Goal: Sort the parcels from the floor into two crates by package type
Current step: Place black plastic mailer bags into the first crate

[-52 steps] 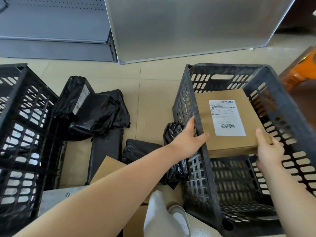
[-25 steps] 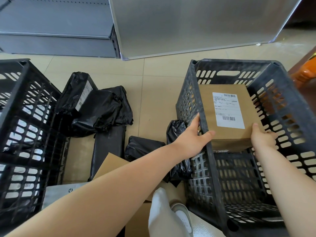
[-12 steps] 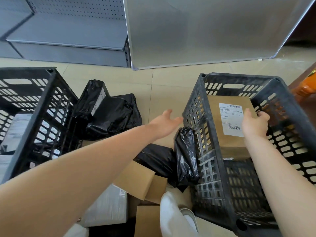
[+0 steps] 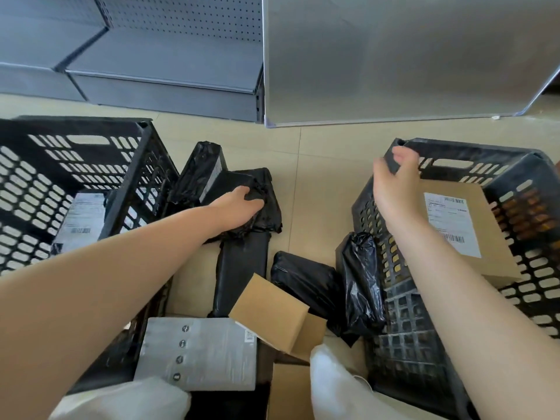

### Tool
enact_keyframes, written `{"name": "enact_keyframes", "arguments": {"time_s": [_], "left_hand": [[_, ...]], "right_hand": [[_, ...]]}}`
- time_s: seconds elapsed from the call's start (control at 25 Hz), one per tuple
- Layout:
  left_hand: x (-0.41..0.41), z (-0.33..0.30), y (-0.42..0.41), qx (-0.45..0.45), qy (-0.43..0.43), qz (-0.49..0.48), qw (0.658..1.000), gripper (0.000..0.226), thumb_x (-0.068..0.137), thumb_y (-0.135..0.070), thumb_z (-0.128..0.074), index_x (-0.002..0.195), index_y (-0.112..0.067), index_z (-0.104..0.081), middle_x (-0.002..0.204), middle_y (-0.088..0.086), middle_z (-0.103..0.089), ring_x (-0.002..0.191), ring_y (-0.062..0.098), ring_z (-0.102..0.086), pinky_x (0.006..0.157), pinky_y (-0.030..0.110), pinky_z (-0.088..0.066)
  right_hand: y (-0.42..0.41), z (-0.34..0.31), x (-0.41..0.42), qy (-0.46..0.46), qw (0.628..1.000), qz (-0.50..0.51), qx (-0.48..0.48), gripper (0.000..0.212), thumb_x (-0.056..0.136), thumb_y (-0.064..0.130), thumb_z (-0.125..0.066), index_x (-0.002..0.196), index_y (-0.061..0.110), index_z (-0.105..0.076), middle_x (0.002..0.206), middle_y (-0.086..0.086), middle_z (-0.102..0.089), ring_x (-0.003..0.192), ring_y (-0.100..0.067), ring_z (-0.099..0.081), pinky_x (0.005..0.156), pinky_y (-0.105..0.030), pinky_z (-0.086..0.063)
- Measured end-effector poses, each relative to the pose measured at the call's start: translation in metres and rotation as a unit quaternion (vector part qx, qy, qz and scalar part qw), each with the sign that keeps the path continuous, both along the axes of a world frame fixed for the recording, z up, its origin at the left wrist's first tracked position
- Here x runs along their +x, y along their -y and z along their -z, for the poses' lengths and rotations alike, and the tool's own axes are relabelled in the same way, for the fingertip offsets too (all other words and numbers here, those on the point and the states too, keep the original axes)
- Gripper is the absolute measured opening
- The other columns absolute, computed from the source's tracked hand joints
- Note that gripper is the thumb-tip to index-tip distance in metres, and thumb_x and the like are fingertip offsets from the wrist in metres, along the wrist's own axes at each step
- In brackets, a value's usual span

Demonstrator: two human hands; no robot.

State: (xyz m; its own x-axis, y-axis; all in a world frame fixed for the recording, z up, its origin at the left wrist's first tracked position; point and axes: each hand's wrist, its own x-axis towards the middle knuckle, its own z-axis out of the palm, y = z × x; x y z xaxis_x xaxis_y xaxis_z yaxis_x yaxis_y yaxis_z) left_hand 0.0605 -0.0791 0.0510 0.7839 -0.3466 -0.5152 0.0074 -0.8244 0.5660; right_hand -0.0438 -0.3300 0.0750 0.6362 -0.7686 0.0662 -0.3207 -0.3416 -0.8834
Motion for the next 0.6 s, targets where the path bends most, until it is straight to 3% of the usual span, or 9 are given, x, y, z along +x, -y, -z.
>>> {"name": "enact_keyframes", "arguments": {"time_s": [0.16, 0.36, 0.48, 0.6], "left_hand": [[0.014, 0.026, -0.047, 0.062, -0.001, -0.015, 0.998, 0.069, 0.097, -0.045, -0.046, 0.157, -0.023, -0.020, 0.145, 0.010, -0.048, 0.124, 0.034, -0.054, 0.096, 0.040, -0.046], [0.010, 0.066, -0.091, 0.141, 0.018, -0.056, 0.988, 0.068, 0.096, -0.036, -0.051, 0.157, -0.022, -0.024, 0.160, 0.010, -0.024, 0.143, 0.035, -0.026, 0.112, 0.045, -0.035], [0.009, 0.084, -0.104, 0.149, 0.055, -0.088, 0.983, 0.070, 0.093, -0.031, -0.057, 0.155, -0.022, -0.025, 0.163, 0.011, -0.012, 0.147, 0.037, -0.015, 0.115, 0.049, -0.029], [0.014, 0.099, -0.111, 0.102, 0.034, -0.160, 0.981, 0.064, 0.093, -0.029, -0.056, 0.153, -0.030, -0.031, 0.164, 0.012, -0.007, 0.145, 0.039, -0.018, 0.111, 0.048, -0.032]], "right_hand": [[-0.043, 0.030, 0.005, -0.063, 0.994, -0.091, 0.025, 0.047, 0.102, 0.031, -0.053, 0.145, 0.016, -0.040, 0.149, 0.000, -0.045, 0.137, -0.017, -0.042, 0.103, -0.025, -0.031], [-0.067, 0.078, 0.000, -0.219, 0.957, -0.184, 0.052, 0.049, 0.103, 0.033, -0.051, 0.147, 0.017, -0.040, 0.153, -0.002, -0.042, 0.140, -0.021, -0.041, 0.105, -0.031, -0.032], [-0.070, 0.097, -0.011, -0.295, 0.928, -0.218, 0.057, 0.050, 0.103, 0.032, -0.050, 0.149, 0.016, -0.039, 0.153, -0.004, -0.043, 0.128, -0.020, -0.047, 0.095, -0.028, -0.033], [-0.072, 0.107, -0.020, -0.342, 0.909, -0.224, 0.075, 0.051, 0.104, 0.031, -0.048, 0.150, 0.015, -0.036, 0.147, -0.007, -0.047, 0.111, -0.021, -0.051, 0.089, -0.030, -0.036]]}}
